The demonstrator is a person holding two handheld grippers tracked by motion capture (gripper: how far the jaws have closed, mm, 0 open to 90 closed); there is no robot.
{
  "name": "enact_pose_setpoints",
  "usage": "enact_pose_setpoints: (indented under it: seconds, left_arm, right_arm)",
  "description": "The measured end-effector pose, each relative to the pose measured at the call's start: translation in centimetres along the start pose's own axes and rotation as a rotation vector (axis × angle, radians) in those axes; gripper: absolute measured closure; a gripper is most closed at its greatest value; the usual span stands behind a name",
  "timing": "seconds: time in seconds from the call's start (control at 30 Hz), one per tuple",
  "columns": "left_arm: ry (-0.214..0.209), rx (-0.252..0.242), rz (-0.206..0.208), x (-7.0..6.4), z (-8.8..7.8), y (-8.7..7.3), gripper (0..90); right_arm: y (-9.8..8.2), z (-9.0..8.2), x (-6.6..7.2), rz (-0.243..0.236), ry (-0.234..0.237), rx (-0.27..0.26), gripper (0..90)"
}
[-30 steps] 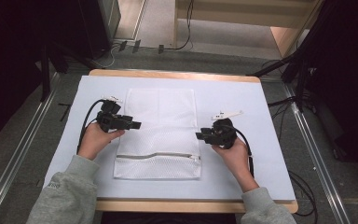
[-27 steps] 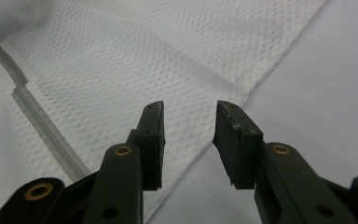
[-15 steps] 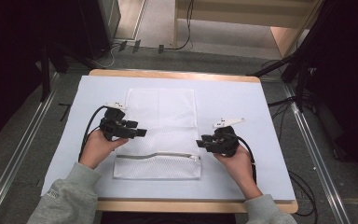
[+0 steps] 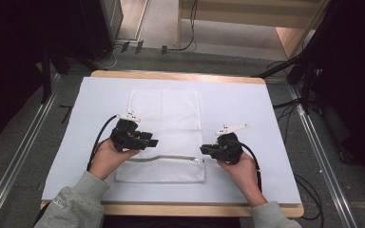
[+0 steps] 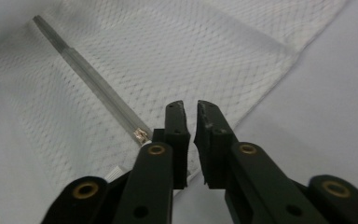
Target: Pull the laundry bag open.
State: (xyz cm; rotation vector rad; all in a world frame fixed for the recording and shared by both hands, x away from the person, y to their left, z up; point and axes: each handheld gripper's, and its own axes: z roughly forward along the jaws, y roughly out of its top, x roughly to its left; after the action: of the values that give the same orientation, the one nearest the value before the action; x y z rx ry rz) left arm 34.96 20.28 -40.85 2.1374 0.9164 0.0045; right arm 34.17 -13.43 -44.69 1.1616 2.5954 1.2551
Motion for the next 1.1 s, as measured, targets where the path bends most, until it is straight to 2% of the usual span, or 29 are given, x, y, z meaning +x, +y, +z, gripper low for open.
enact_pose_setpoints:
  seconds: [0.07,0.23,0.37,0.43,0.77,1.1]
  left_arm:
    - [-0.02,0.005,0.005,-0.3,0.3,0.0,69.6]
    - [-0.063,-0.011,0.007,-1.2,1.3,0.1,83.3]
    - [-0.066,0.006,0.04,-2.1,2.6,0.4,89.8]
    - [-0.073,0.023,0.047,-2.3,3.3,0.5,90.0]
    - [-0.102,0.071,0.09,-3.7,6.1,0.6,90.0]
    - [-0.1,0.157,0.09,-3.9,9.0,-0.5,90.0]
  right_arm:
    - [-0.1,0.3,0.2,0.004,-0.003,0.013,90.0]
    - [-0.4,0.7,0.5,0.007,-0.009,0.036,90.0]
    - [-0.6,0.8,0.3,0.014,-0.017,0.039,90.0]
    - [-0.7,1.0,0.2,0.023,-0.015,0.041,90.0]
    - [-0.9,1.8,0.6,0.01,-0.016,0.059,90.0]
    - [-1.2,2.2,0.6,0.015,-0.017,0.076,90.0]
